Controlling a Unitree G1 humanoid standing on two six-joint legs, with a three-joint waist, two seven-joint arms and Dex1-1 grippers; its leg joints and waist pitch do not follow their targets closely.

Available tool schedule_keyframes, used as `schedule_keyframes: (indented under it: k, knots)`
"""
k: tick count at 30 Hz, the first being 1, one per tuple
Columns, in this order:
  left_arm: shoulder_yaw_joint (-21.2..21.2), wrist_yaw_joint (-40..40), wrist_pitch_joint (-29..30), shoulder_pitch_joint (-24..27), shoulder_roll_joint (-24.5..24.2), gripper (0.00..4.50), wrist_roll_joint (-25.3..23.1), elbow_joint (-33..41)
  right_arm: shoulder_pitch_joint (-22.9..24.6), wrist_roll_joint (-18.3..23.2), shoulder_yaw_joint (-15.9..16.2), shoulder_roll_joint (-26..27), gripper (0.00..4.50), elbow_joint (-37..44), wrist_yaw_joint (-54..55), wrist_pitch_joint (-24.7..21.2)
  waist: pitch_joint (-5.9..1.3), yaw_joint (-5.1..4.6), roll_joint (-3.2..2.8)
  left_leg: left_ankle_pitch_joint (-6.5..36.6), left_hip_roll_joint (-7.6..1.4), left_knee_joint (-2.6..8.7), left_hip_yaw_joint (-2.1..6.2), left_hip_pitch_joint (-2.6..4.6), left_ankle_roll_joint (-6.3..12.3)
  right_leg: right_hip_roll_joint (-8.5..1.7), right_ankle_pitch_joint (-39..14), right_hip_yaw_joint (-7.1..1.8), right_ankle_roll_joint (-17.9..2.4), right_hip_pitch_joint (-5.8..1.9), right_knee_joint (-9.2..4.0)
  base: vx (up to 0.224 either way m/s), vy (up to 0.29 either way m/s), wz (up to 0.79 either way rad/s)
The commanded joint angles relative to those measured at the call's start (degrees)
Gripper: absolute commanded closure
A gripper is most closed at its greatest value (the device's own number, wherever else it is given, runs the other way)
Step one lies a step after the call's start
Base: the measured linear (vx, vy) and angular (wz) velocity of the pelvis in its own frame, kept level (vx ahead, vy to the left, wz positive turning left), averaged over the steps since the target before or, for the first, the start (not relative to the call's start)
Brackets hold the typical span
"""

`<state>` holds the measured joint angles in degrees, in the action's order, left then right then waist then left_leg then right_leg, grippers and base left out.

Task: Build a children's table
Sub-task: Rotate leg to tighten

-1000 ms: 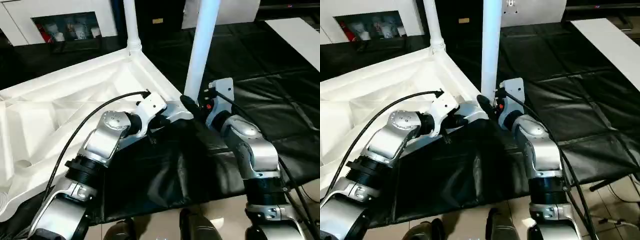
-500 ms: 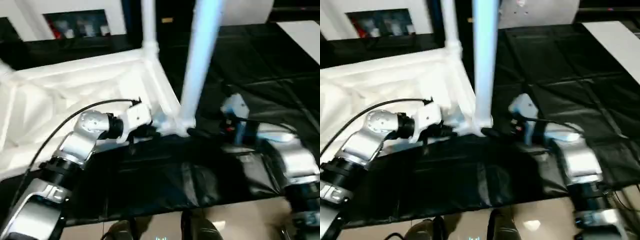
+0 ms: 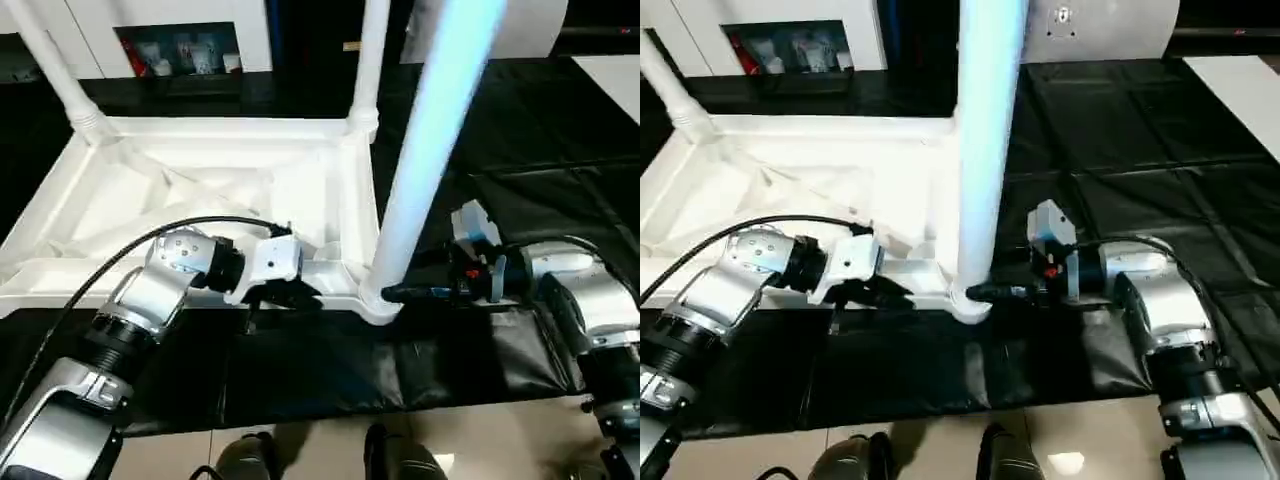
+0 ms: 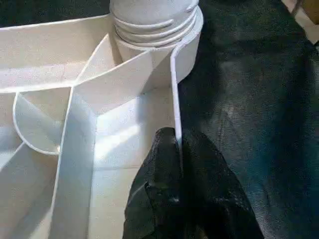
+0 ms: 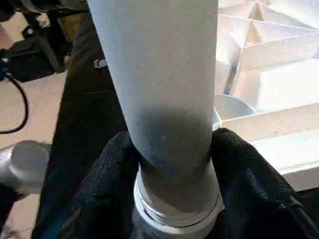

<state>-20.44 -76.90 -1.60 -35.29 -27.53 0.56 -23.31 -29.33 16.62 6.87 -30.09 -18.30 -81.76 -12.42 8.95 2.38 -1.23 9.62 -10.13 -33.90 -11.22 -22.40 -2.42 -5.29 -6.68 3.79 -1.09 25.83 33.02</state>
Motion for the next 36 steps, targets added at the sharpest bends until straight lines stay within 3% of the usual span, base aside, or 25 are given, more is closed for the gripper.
schedule_keyframes:
  k: [1, 9, 10, 13, 16, 17, 18, 20, 21, 23, 25, 27, 29, 33, 36]
  knots:
    - [-1.65, -2.2, -1.93, -0.25, 0.24, 4.5, 0.28, 1.04, -0.52, 0.85, 0.29, -0.83, 2.47, -0.19, -1.38, -0.04, -5.61, -0.23, 1.04, 12.46, -2.6, 3.67, 0.9, 1.28, 5.44, -2.68, -24.99, -2.35, -11.88, -3.95, -3.94, 0.0, 0.0, 0.0]
    - [-1.59, -1.88, -2.36, -0.36, 0.23, 4.5, -0.01, 0.52, -0.58, 1.08, 0.81, -0.78, 2.62, -0.6, -2.74, -0.08, -5.89, -0.06, 0.96, 10.99, -2.54, 3.52, 0.83, 1.12, 6.07, -2.61, -21.44, -2.35, -12.94, -4.12, -3.52, 0.0, 0.0, 0.0]
    - [-1.44, -1.78, -2.2, -0.29, 0.3, 4.5, 0.03, 0.44, -0.39, 1.23, 0.88, -0.75, 2.62, -0.34, -2.89, -0.4, -5.74, 0.03, 0.62, 10.95, -2.56, 3.55, 0.88, 1.11, 6.1, -2.65, -21.2, -2.37, -13.05, -4.04, -3.5, 0.0, 0.0, 0.0]
    - [-0.98, -1.13, -1.55, -0.16, 0.6, 4.5, 0.21, 0.47, 0.15, 1.66, 0.82, -0.62, 2.62, 0.52, -2.76, -1.33, -5.65, 0.01, 0.7, 11.43, -2.52, 3.58, 0.86, 1.07, 6.1, -2.56, -21.33, -2.31, -13.15, -4.11, -3.58, 0.0, 0.0, 0.0]
    - [0.22, 5.09, 2.67, -0.89, 1.92, 4.5, -1.57, 0.22, 1.6, 1.74, -0.01, 0.76, 2.62, 3.83, 2.83, -4.75, -5.44, 0.02, 0.6, 12.02, -2.52, 3.73, 0.9, 1.2, 5.48, -2.43, -22.23, -2.3, -12.82, -4.04, -3.78, 0.0, 0.0, 0.0]
    - [1.27, 8.12, 5.07, -1.42, 3.1, 4.5, -1.61, 0.22, 1.65, 0.42, 0.01, 1.56, 2.62, 5.02, 7.44, -7.98, -5.24, 0.05, 0.33, 12.86, -2.42, 3.78, 1.01, 1.21, 5.0, -2.51, -24.17, -2.22, -12.24, -3.98, -3.96, 0.0, 0.0, 0.0]
    - [1.89, 10.1, 6.96, -1.72, 3.95, 4.5, -1.62, 0.65, 1.59, -0.52, -0.26, 2.66, 2.62, 5.53, 11.19, -9.76, -5.12, -0.05, 0.21, 13.16, -2.36, 3.84, 0.98, 1.18, 4.72, -2.38, -24.76, -2.2, -12.05, -3.95, -4.08, 0.0, 0.0, 0.0]
    - [2.91, 13.87, 10.65, -2.29, 5.73, 4.5, -1.76, 1.67, 1.74, -1.37, -1.37, 5.74, 2.62, 7.17, 18.67, -13.24, -5.0, -0.58, 0.54, 14.57, -2.02, 3.91, 1.18, 1.27, 3.3, -2.44, -28.9, -2.06, -10.13, -3.8, -4.56, 0.0, 0.0, 0.0]
    - [3.53, 16.53, 13.15, -2.68, 7.05, 4.5, -1.98, 2.38, 2.26, -0.9, -2.13, 8.16, 2.62, 9.2, 22.72, -15.65, -4.68, -0.88, 0.25, 15.45, -1.88, 4.0, 1.27, 1.32, 2.52, -2.29, -31.33, -1.92, -8.9, -3.7, -5.05, 0.0, 0.0, 0.0]
    - [4.17, 21.45, 16.97, -3.27, 9.83, 4.5, -2.89, 3.21, 3.39, -1.59, -2.76, 12.76, 2.62, 12.05, 29.9, -18.21, -4.73, -1.29, 0.42, 15.38, -1.69, 4.09, 1.61, 0.91, 1.83, -2.41, -33.38, -1.58, -7.13, -3.9, -5.14, 0.0, 0.0, 0.0]
    - [4.36, 24.53, 18.99, -3.49, 11.54, 4.5, -3.68, 3.5, 3.71, -2.62, -3.05, 15.57, 2.62, 12.83, 34.66, -19.65, -4.72, -1.98, 0.26, 16.4, -1.52, 4.02, 1.71, 1.07, 1.9, -2.37, -34.49, -1.42, -6.22, -3.65, -5.52, 0.0, 0.0, 0.0]
    - [4.61, 27.95, 21.06, -3.76, 13.81, 4.5, -4.28, 3.42, 3.32, -4.25, -3.67, 19.15, 2.62, 12.69, 40.91, -21.43, -4.77, -2.61, 0.42, 16.65, -1.39, 3.93, 1.6, 1.06, 2.77, -2.24, -33.86, -1.41, -6.03, -3.51, -5.76, 0.0, 0.0, 0.0]
    - [5.04, 33.49, 23.34, -4.43, 17.08, 4.5, -5.43, 2.5, 1.81, -6.98, -4.55, 24.72, 2.62, 11.7, 51.0, -22.89, -4.48, -3.29, 0.19, 17.14, -1.3, 3.91, 1.6, 0.93, 2.3, -2.08, -34.55, -1.2, -6.02, -3.14, -5.87, 0.0, 0.0, 0.0]
    - [6.14, 38.46, 25.2, -4.95, 20.02, 4.5, -6.37, 2.35, 0.29, -6.6, -6.44, 30.12, 2.62, 11.49, 57.99, -25.19, -4.53, -3.84, -0.2, 18.24, -1.33, 4.14, 1.91, 1.17, 2.59, -2.22, -34.47, -0.9, -4.78, -3.27, -6.34, 0.0, 0.0, 0.0]
    - [6.07, 38.7, 25.77, -4.69, 20.8, 4.5, -6.27, 3.11, 0.02, -6.58, -5.5, 30.21, 1.92, 10.85, 56.95, -21.51, -4.7, -3.78, -0.24, 17.72, -1.59, 4.44, 1.9, 0.99, 3.27, -2.1, -29.51, -1.02, -6.08, -3.52, -6.02, 0.0, 0.0, 0.0]
